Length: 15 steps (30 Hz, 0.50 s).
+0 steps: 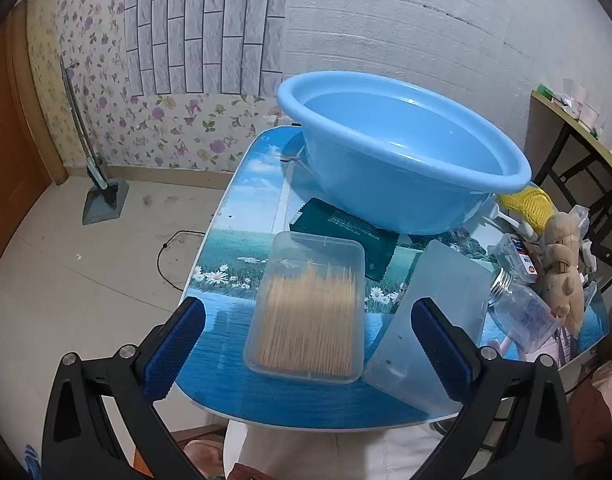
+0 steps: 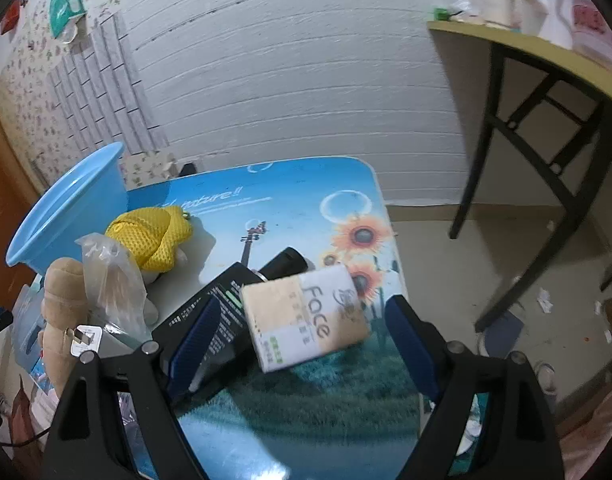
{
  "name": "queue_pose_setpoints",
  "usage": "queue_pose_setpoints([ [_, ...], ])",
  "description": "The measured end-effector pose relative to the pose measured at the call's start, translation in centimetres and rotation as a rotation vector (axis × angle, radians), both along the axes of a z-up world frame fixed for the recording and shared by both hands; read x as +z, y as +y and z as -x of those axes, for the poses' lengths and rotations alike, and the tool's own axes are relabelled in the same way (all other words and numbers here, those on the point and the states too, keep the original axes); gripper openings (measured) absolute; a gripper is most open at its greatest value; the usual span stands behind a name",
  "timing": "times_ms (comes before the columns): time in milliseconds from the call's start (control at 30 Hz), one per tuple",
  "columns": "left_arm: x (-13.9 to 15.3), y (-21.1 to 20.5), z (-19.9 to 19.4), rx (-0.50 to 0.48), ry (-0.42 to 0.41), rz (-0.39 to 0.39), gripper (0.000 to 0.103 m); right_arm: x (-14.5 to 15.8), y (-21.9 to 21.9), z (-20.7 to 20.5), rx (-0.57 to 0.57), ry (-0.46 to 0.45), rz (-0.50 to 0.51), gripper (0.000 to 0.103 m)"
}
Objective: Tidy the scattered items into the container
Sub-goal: 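Grasp the clear toothpick box with the left gripper while the right grips the Face tissue pack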
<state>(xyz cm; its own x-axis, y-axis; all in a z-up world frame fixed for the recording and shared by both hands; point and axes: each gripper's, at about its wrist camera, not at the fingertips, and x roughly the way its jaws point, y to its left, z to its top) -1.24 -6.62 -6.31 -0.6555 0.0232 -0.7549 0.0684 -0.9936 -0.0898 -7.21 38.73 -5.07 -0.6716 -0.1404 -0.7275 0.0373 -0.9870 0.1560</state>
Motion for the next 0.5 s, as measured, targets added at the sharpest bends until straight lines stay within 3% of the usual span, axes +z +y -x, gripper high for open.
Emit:
queue_pose_setpoints([
  [133,-0.3,-0.1,0.4,0.004,-0.013,-0.002,0.103,-1.0,0.1,0.9,0.043,-0.035,0.013,0.085],
  [233,-0.6,-0.3,0.4,0.005,-0.017,-0.009,0.103,-1.6,0.3,1.1,0.043,-0.055,0.049,0.07],
  [500,-0.9,-0.1,0.5,-0.015,-0.017,-0.005,0.103,-0.9,0.5,-0.1,0.037,-0.03,0.094,0.067],
])
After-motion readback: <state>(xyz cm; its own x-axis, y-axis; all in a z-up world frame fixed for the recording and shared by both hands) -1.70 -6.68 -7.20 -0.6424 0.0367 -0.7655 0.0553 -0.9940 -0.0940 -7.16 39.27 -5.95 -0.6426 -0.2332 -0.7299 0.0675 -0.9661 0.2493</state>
